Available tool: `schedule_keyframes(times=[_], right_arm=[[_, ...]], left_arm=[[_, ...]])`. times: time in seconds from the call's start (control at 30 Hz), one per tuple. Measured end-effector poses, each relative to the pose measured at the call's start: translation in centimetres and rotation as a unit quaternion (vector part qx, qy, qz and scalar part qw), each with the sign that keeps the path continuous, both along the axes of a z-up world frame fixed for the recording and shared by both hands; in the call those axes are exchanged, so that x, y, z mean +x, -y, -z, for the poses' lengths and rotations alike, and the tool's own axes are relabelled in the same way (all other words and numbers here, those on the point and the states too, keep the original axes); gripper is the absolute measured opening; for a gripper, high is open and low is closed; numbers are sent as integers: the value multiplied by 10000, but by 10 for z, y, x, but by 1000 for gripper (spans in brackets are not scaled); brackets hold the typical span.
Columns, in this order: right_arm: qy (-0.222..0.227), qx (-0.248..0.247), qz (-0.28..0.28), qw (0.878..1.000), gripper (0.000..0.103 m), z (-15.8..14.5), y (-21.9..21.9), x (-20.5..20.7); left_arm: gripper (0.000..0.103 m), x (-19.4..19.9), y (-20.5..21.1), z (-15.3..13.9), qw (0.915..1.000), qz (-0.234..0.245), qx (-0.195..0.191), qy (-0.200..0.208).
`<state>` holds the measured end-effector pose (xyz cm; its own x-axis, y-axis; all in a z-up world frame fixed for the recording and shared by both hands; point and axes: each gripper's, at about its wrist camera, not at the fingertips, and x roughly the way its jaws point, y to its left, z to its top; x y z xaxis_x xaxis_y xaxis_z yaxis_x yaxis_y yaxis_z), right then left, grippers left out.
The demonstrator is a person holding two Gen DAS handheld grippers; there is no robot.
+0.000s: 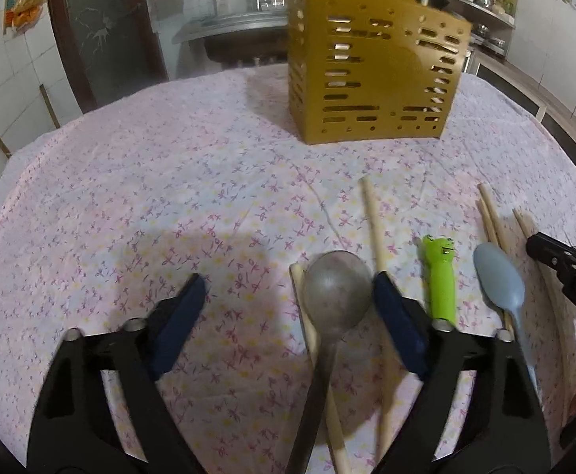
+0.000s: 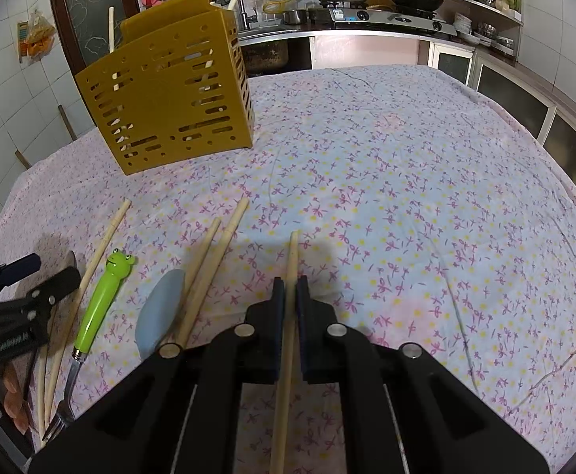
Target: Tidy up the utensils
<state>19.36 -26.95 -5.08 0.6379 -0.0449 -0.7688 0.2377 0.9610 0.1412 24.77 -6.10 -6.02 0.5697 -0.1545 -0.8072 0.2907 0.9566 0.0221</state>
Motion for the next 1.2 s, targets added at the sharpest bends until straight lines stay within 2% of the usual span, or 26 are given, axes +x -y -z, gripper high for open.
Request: schedule_keyframes(times=[0.3,0.37,0.43,0.63,0.83,1.2], right_arm=[[-19,-46,15,10000,7,0,0,1],[-20,-42,14,10000,7,0,1,1],[-22,-40,13,10000,7,-1,1,1],[1,22,20,10000,7,-2,2,0],[125,79,51,9999,7,-6,6,-6],[717,172,35,9973,6,-31,15,-21]], left_arm=[[71,3,1,3,10000,33,-2,-31],[67,2,2,2,10000,44,1,-15],[56,1,2,1,10000,71,1,-9],[33,0,4,-4,9999,87,-36,-57],[33,-1,-8,-7,9995,-118,-280,-54],[33,-26,-42,-53,9946,-501,-599,682]])
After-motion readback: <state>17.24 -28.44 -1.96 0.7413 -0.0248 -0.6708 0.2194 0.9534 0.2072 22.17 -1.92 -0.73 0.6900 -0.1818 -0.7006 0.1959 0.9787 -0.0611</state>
